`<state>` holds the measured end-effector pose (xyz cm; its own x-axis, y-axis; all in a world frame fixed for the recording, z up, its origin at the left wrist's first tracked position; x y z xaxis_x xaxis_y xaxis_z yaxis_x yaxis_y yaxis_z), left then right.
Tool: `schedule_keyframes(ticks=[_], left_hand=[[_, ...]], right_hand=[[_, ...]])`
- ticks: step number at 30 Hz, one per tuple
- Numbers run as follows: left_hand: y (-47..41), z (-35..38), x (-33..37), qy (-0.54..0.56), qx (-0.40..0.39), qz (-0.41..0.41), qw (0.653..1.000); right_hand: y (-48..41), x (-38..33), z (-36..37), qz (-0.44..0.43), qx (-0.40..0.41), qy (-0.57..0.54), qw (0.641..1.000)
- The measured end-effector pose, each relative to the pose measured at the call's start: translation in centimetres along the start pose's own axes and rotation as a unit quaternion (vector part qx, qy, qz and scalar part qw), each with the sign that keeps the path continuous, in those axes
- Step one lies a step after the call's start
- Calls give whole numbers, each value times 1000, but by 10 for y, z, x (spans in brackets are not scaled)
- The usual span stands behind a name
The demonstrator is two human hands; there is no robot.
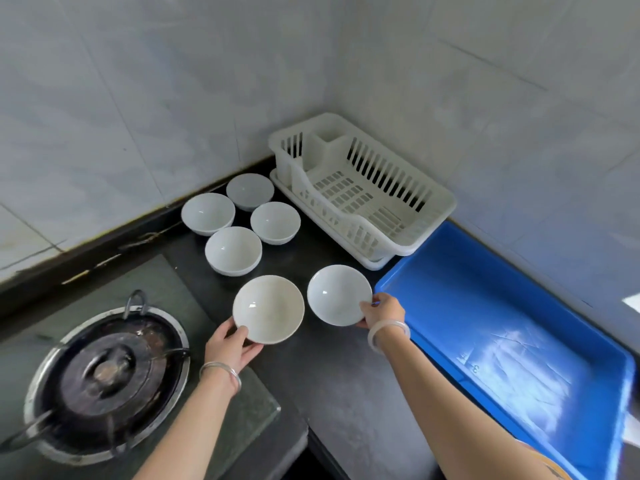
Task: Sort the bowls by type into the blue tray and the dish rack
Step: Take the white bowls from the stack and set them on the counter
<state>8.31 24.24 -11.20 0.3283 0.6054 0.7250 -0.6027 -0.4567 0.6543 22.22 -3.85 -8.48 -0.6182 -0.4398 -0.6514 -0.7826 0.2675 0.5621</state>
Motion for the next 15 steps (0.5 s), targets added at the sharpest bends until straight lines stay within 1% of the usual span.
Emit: schedule_keyframes(ticks=[5, 15], left_hand=[[-10, -5, 4, 17, 18, -5, 1000], [-23, -7, 5, 26, 20, -17, 999]], right_hand=[[-14, -13, 29, 23, -6, 3, 1000], [-26, -12, 52, 79, -20, -73, 994]])
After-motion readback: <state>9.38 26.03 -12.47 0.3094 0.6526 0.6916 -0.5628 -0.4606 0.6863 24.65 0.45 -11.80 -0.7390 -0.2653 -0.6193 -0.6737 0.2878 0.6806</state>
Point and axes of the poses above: each hand's wrist, its own y-axis away from the middle knuckle, its own z-axis out of the palm, x = y × z, the point moved 9 cm from there along -y, towards the middle knuckle, and after that the axes turned 3 degrees about z, right-handed, at the moved point
